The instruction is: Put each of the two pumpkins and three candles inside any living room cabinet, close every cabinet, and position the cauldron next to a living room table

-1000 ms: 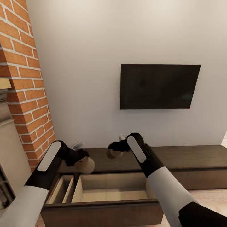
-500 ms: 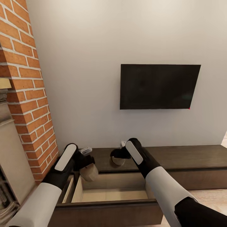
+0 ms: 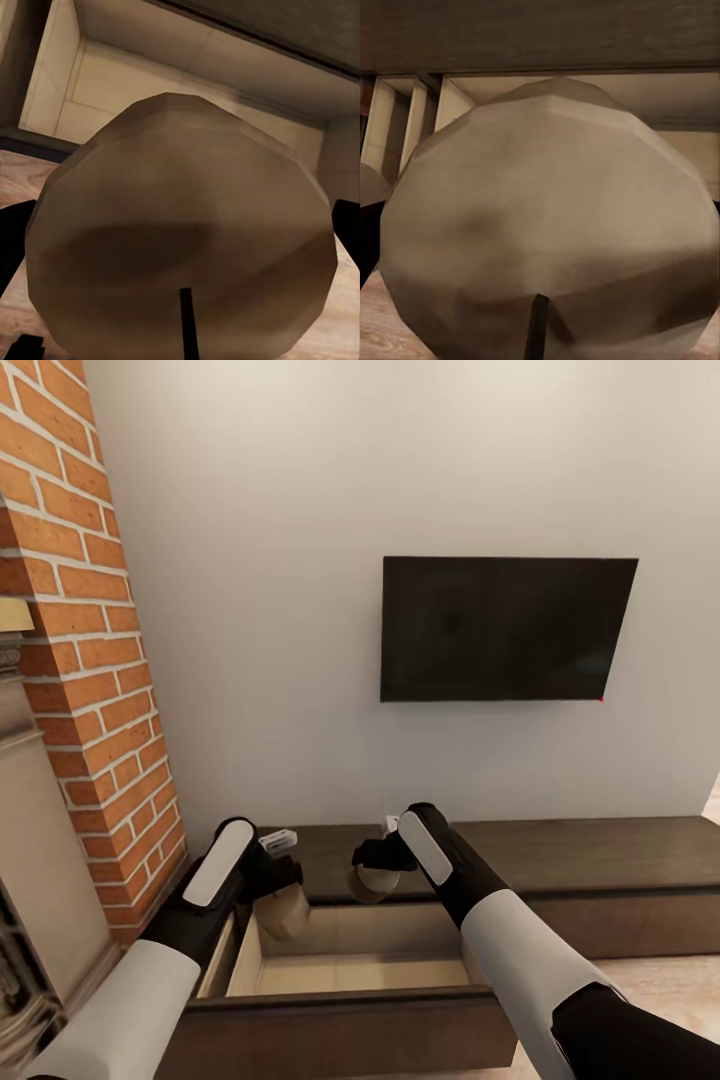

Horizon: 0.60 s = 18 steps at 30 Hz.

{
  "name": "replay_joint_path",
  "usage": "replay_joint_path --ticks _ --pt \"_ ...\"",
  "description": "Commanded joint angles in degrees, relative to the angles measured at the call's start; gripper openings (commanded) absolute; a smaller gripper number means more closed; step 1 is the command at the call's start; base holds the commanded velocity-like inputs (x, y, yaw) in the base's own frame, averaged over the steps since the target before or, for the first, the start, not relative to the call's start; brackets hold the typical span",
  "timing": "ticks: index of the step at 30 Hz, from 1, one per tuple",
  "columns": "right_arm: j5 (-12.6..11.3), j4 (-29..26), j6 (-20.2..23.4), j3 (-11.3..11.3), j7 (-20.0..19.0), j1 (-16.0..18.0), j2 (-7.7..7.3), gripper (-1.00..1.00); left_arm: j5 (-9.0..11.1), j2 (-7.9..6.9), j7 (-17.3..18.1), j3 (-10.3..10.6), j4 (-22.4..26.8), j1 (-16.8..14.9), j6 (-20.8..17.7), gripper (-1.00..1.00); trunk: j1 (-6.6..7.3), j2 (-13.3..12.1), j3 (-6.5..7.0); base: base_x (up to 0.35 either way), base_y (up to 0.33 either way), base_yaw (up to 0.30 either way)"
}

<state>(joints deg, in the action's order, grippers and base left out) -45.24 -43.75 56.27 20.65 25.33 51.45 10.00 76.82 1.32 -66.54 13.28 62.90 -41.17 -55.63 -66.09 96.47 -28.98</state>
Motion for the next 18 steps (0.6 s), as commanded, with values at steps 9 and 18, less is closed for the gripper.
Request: replay_joint_path --ticks 9,18 --pt "-0.4 0.0 0.0 0.2 0.2 0.0 -0.07 -1.0 -2.0 0.2 0.6 0.1 -6.4 -0.1 0.4 -1.0 -1.98 3.7 -1.69 0.0 0.0 0.0" --pt "-0.4 0.0 -0.5 0.3 0.1 0.0 -0.07 -1.0 -10.0 -0.31 9.9 1.2 -7.4 -0.1 1.4 -1.0 -3.96 7.3 -3.3 0.0 0.0 0.0"
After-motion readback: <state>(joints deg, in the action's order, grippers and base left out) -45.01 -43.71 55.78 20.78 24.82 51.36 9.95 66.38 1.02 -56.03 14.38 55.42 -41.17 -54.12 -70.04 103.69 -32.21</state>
